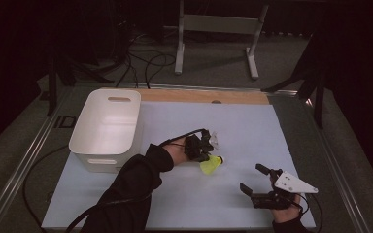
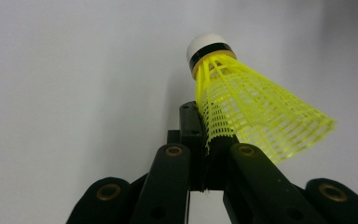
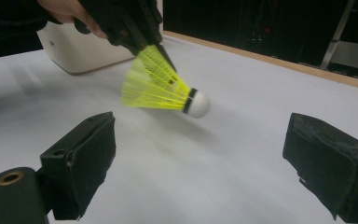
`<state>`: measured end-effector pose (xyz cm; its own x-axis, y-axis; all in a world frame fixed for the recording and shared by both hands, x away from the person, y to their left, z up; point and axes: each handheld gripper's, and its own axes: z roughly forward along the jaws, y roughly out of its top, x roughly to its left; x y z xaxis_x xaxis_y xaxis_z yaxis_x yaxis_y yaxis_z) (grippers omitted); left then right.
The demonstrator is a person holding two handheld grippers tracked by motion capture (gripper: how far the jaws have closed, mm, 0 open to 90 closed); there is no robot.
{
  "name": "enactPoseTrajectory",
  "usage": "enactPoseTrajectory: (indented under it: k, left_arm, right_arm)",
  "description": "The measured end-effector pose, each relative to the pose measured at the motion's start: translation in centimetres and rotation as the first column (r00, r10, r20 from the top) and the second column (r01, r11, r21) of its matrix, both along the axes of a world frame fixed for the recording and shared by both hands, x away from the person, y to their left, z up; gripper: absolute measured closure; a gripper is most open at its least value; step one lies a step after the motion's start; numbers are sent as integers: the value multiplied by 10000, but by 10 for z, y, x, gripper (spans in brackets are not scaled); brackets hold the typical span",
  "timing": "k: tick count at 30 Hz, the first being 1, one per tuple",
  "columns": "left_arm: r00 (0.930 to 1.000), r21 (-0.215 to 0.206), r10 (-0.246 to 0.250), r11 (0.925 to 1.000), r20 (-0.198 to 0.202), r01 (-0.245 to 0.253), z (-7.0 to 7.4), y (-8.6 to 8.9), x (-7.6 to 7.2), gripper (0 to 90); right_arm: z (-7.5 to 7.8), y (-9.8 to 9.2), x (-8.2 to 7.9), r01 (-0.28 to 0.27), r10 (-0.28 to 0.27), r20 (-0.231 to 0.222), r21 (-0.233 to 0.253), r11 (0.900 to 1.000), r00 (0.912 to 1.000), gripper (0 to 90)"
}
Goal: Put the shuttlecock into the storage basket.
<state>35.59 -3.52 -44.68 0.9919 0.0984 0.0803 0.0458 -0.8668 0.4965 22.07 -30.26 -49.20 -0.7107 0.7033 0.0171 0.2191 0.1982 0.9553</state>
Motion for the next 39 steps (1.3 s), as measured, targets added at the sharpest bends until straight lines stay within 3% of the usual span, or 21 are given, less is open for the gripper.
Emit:
enactPoseTrajectory:
  k: [2, 10, 16, 22, 28, 31, 39]
  left_arm:
    - [9991, 110, -393, 9992, 135, 391, 4, 4, -2, 897]
    - [9976, -207, -692, 9974, 39, 692, 20, 19, -6, 897]
    - [9931, -756, -1147, 9908, -236, 1126, 35, 34, -8, 897]
    - [9912, -801, -1316, 9883, -157, 1299, 53, 49, -8, 897]
    - [9838, -1007, -1784, 9793, -194, 1756, 72, 67, -10, 897]
    - [9840, -1099, -1770, 9786, -190, 1739, 77, 71, -10, 897]
    - [9787, -1507, -2051, 9678, -92, 2014, 96, 92, -11, 896]
  right_arm:
    - [0, 0, 0, 5, -5, 29, -14, 10000, 10000, 92]
    - [1, 1, 0, 3, -3, 45, -5, 10000, 10000, 91]
    - [1, 1, 0, -6, 6, 71, 3, 10000, 10000, 91]
    - [1, 1, 0, -1, 1, 58, -3, 10000, 10000, 91]
    - [1, 2, 0, -18, 17, 81, 9, 10000, 10000, 91]
    - [1, 2, 0, -24, 24, 77, 2, 10000, 10000, 91]
    - [1, 4, 1, -54, 55, 25, -33, 10000, 10000, 92]
